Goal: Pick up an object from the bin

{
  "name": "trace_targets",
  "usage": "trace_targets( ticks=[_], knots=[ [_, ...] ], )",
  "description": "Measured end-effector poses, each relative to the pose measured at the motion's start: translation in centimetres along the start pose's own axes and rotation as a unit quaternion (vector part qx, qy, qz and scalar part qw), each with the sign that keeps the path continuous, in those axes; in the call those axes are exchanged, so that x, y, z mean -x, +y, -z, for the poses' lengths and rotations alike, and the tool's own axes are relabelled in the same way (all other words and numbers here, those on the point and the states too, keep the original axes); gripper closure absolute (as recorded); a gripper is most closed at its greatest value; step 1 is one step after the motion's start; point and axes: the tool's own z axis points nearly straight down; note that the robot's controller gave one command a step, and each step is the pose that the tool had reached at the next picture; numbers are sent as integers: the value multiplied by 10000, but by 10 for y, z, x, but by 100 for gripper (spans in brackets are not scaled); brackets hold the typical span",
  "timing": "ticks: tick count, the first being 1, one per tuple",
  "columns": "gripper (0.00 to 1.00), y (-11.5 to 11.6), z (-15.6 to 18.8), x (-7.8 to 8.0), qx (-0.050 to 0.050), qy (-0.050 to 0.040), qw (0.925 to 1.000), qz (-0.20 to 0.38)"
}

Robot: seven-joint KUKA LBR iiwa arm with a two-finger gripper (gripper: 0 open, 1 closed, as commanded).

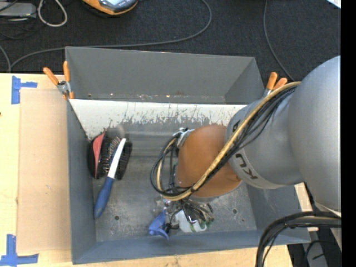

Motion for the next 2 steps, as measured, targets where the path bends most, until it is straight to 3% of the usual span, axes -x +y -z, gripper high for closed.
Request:
trace_targets(
  ticks=[1,2],
  knots=[
    [100,2,70,-7,-3,-13,10000,-45],
    [100,5,135,-7,1,54,10000,55]
  ],
)
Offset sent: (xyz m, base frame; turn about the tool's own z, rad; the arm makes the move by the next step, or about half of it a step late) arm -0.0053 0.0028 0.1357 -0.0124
